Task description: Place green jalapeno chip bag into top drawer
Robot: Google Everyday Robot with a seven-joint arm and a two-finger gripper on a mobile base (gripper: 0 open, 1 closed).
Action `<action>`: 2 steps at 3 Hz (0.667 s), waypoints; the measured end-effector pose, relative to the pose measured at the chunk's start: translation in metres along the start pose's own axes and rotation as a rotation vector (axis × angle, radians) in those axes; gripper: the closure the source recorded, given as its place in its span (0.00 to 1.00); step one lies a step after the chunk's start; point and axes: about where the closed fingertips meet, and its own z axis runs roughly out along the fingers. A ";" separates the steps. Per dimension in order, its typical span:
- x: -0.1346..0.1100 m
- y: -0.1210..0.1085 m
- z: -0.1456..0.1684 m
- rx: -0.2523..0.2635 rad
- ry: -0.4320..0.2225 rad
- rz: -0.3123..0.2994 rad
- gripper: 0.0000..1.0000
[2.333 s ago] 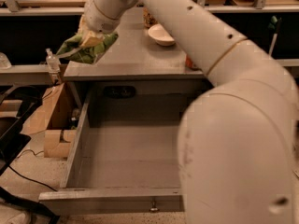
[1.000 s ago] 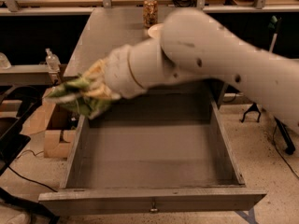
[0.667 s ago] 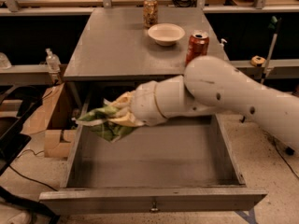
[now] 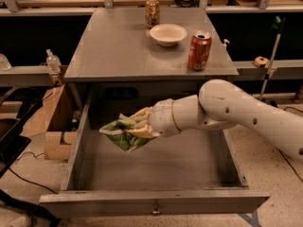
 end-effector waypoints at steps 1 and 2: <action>-0.002 0.001 0.001 -0.003 0.000 -0.004 0.59; -0.003 0.002 0.002 -0.006 0.000 -0.006 0.37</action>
Offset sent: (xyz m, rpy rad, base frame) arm -0.0010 0.0019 0.0016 -0.0017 -0.0029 0.0035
